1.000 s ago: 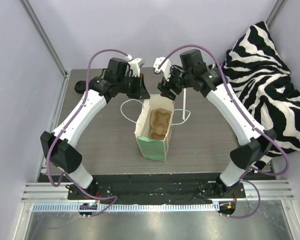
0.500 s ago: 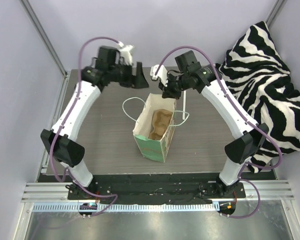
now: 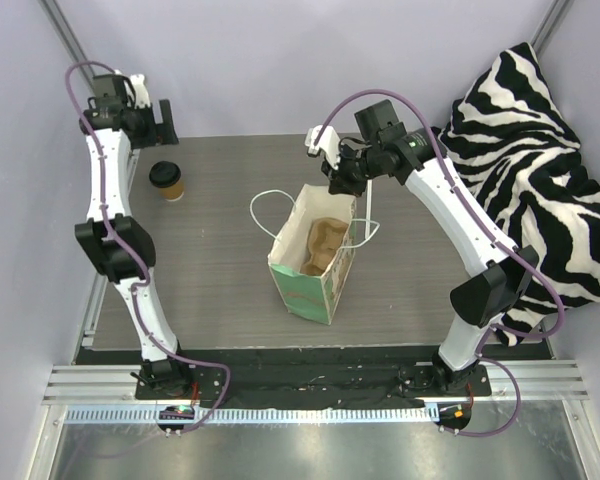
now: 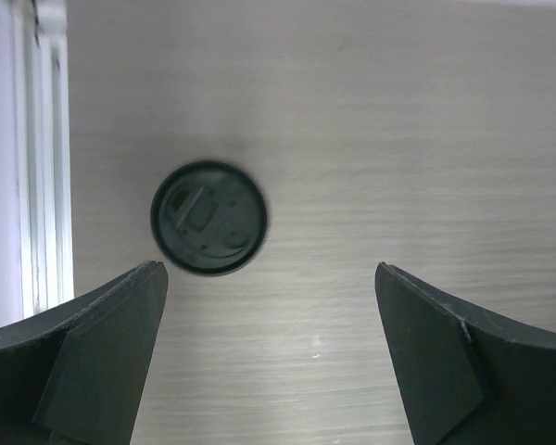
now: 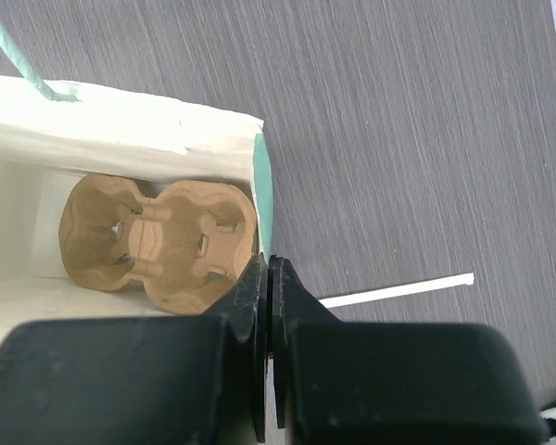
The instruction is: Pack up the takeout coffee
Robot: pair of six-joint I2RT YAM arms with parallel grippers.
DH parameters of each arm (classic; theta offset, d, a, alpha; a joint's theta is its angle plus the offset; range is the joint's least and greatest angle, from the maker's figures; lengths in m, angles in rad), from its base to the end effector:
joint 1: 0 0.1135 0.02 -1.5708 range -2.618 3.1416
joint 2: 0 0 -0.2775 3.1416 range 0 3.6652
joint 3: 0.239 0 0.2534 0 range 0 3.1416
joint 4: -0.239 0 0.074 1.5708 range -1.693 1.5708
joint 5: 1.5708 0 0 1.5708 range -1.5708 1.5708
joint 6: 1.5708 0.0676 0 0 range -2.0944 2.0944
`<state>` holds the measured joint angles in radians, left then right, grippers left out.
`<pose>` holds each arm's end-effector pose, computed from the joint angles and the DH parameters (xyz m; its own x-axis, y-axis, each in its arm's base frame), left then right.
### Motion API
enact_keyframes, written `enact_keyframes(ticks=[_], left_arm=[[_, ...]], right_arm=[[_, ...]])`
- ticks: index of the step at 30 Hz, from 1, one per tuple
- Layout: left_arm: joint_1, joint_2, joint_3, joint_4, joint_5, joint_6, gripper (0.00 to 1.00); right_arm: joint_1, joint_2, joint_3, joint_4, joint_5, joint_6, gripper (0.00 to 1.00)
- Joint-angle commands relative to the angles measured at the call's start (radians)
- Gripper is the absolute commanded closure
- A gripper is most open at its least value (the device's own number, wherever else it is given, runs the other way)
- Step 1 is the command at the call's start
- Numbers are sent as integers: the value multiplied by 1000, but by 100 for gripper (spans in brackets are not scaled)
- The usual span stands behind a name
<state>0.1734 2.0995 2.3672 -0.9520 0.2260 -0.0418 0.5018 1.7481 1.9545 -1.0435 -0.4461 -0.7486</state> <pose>0.4852 0.0696 0.3877 -0.6222 -0.1503 -0.7683 -0.0231 0.9845 -0.1739 0.3261 0.2122 0.3956 -0.0093 -0.7055 -0.7087 -0.9467 0.2345 -0.2210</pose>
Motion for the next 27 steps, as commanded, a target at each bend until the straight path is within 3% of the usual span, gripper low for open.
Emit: enact_keyframes(ticks=[1, 14, 27], left_arm=[[-8, 80, 30, -76, -94, 114, 0], [-6, 211, 21, -34, -139, 184, 7], [-3, 263, 18, -5, -146, 184, 5]], right_arm=[[-9, -35, -3, 39, 9, 20, 99], [-20, -42, -9, 36, 12, 22, 99], [-22, -32, -3, 30, 12, 25, 99]])
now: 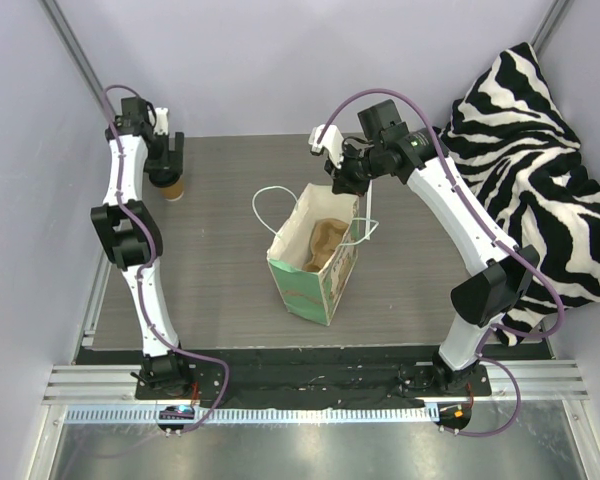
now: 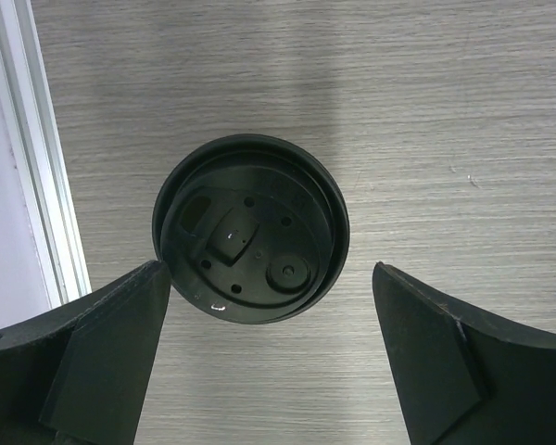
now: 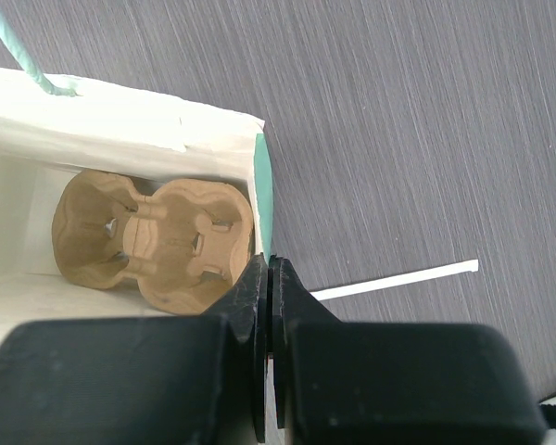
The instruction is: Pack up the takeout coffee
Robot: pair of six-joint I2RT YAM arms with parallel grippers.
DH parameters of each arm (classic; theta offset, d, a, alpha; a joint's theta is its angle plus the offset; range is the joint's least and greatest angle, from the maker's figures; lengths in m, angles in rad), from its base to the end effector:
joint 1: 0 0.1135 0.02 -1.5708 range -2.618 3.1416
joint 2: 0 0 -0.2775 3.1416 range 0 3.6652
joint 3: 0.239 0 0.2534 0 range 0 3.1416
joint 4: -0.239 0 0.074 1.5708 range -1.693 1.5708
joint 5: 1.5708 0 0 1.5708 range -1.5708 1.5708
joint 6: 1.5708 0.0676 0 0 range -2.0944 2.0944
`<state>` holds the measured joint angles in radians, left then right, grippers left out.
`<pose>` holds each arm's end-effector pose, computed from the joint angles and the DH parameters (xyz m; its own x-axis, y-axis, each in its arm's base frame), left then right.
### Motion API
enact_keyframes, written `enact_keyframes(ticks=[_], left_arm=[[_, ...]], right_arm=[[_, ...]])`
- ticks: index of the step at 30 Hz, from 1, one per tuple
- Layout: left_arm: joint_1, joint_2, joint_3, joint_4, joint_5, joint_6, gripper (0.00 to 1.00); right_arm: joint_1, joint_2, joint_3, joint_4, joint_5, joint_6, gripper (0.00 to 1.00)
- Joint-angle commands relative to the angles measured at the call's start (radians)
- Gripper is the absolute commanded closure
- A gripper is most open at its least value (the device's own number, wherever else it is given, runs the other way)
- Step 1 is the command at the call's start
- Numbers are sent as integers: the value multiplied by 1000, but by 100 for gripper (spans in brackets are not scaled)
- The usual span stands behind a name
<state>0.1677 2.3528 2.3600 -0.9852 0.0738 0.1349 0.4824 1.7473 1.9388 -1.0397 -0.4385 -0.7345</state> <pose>0.5336 0.0853 0.2549 -0.8272 -0.0040 -0.5618 -0.0147 0.9998 0.0145 0.3308 0.2056 0.3910 -0.0450 -0.7085 -0.7043 -0.9417 0.2654 -0.2069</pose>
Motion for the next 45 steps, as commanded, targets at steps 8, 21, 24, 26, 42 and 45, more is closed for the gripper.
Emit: enact_keyframes(ticks=[8, 21, 24, 26, 42, 45], left_arm=[[12, 22, 22, 42, -6, -4, 5], [10, -44, 10, 65, -34, 17, 0], [13, -35, 13, 45, -49, 26, 0], [15, -29, 19, 34, -54, 23, 0], [29, 53, 96, -37, -20, -35, 0], [29, 62, 96, -36, -3, -44, 0]], right_arm=[[-2, -34, 11, 20, 6, 7, 99], [-4, -28, 11, 18, -12, 6, 99], [-4, -26, 12, 15, -14, 4, 99], [-4, -26, 12, 15, -14, 3, 99], [-4, -28, 8, 12, -20, 1, 99], [-4, -28, 9, 12, -22, 1, 99]])
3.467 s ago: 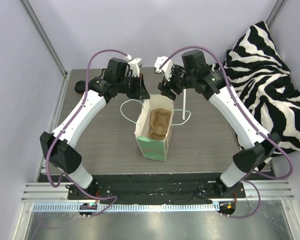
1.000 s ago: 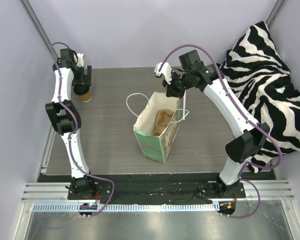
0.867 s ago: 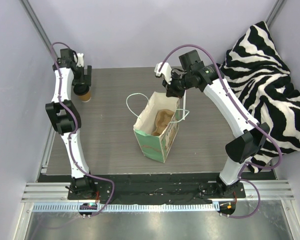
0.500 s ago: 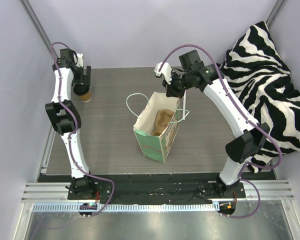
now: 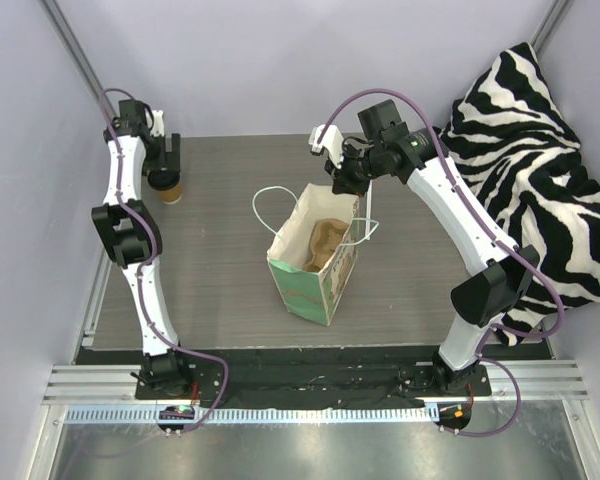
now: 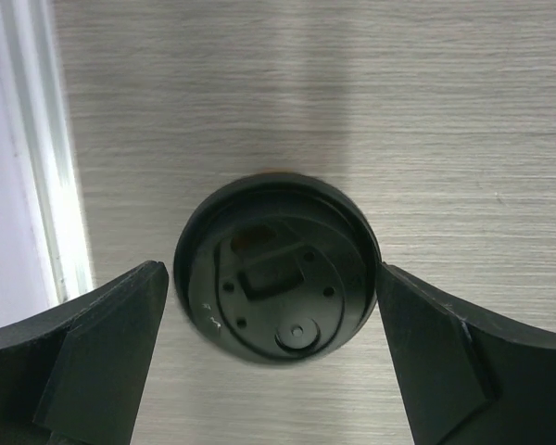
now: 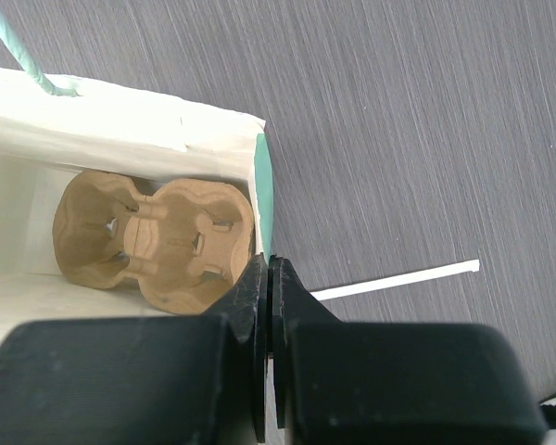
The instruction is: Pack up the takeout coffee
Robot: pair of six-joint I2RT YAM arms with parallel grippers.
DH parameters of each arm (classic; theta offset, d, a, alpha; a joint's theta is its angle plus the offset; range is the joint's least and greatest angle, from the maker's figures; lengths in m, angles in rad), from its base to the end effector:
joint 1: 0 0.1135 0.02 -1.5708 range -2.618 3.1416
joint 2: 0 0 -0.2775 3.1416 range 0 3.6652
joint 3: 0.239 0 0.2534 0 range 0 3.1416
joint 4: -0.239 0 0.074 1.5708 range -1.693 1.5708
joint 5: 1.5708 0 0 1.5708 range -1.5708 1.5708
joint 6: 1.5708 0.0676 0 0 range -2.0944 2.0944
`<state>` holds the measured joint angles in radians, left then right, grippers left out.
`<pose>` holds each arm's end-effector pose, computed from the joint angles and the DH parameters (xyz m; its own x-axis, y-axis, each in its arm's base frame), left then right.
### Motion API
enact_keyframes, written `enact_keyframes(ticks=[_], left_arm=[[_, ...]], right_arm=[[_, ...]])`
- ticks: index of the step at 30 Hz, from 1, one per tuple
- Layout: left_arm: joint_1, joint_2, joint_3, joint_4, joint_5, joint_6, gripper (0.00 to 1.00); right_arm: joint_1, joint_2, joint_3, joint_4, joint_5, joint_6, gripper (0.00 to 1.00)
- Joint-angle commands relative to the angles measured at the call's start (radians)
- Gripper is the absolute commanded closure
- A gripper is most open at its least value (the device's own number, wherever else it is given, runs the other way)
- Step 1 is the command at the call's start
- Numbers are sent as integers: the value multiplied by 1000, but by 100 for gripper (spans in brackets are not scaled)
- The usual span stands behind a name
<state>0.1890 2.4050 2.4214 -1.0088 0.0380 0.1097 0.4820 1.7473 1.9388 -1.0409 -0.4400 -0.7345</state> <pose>0.5388 0.1005 0.2454 -0.8358 -0.0485 -0.5469 -0.0763 0.9967 0.0282 0.3307 0.2055 0.3909 -0.0457 -0.7082 -0.7045 -0.9422 0.2649 -0.2053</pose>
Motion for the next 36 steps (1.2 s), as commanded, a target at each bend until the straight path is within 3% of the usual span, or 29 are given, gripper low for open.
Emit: enact_keyframes(ticks=[1, 5, 11, 22, 27, 36], left_arm=[[7, 11, 34, -11, 33, -24, 0], [12, 17, 34, -5, 43, -35, 1], [23, 10, 33, -13, 57, -47, 14], [47, -119, -88, -34, 232, -103, 49], [46, -260, -258, -18, 362, -105, 59], [18, -467, -628, 142, 474, -84, 58]], right_arm=[[-3, -26, 9, 13, -19, 0, 99], [-3, -31, 8, 13, -17, 0, 99], [-3, -32, 6, 13, -14, -3, 99], [-2, -31, 8, 13, -23, -9, 99], [-2, -34, 6, 15, -26, -13, 99], [-3, -51, -24, 28, -36, -17, 99]])
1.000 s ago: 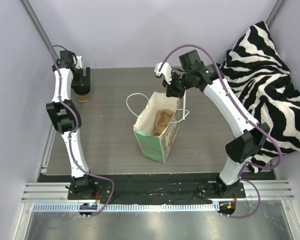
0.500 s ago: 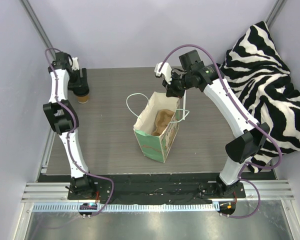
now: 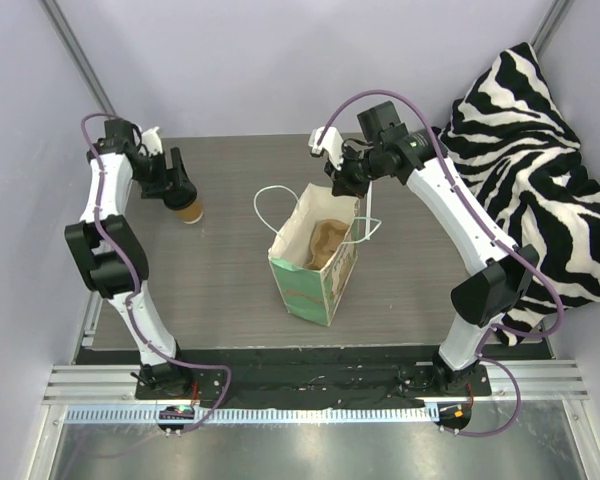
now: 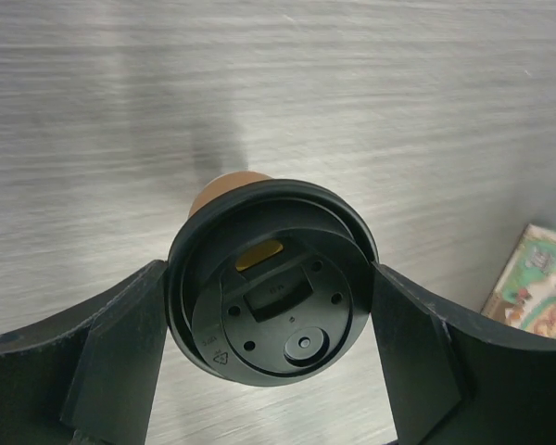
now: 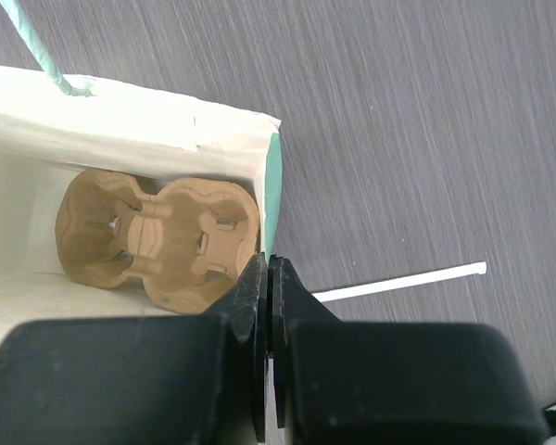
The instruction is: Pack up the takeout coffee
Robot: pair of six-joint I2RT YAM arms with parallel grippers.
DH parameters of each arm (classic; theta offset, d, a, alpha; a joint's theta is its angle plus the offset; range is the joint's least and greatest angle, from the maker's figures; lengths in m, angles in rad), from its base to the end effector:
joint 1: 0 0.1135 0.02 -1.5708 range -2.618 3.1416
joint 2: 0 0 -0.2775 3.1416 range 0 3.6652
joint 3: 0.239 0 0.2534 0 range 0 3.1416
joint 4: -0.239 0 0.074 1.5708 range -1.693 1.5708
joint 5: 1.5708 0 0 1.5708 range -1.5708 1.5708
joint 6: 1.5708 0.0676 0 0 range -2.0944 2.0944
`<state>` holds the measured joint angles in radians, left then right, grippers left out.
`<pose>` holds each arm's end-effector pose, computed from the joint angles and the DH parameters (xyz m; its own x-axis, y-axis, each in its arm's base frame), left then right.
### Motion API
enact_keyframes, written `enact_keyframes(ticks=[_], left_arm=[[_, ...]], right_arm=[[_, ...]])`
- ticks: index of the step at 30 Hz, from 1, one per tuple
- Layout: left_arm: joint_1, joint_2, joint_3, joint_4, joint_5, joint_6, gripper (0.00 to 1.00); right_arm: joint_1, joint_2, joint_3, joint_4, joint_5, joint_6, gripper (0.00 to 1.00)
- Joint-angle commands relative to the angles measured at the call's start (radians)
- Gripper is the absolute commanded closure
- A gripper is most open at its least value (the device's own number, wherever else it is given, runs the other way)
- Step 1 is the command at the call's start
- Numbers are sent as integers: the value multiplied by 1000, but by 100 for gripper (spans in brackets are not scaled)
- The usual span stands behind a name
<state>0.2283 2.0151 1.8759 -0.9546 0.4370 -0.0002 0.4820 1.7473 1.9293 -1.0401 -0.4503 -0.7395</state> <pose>0.4482 0.0748 0.2692 -0.8653 -0.2012 -0.4590 -0.0159 0.9264 -0.3761 0.3303 0.2060 0.3882 -0.0441 -0.7078 -0.7050 -0.9464 0.2556 -0.1974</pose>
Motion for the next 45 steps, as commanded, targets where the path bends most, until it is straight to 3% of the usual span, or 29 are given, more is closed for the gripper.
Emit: enact_keyframes(ticks=[1, 6, 12, 21, 24, 33, 40, 45], left_arm=[[-29, -105, -140, 99, 77, 40, 57], [-67, -159, -299, 161, 59, 78, 53], [-98, -194, -382, 215, 37, 126, 45], [-116, -225, -360, 182, 8, 161, 16], [-119, -223, -327, 149, -10, 163, 0], [-121, -207, -157, 24, -72, 135, 0], [-266, -207, -64, -218, -345, 51, 6], [-302, -170, -17, -306, -428, -50, 7]], right_arm=[[-3, -54, -18, 28, -27, -12, 99], [-3, -61, -26, 28, -25, -9, 99], [-5, -66, -29, 28, -27, -9, 99], [-3, -72, -26, 25, -22, -12, 99], [-3, -71, -23, 25, -27, -12, 99], [-2, -69, -18, 25, -33, -11, 99], [-2, -75, -18, 25, -25, -8, 99], [-2, -88, -33, 25, -27, -4, 99]])
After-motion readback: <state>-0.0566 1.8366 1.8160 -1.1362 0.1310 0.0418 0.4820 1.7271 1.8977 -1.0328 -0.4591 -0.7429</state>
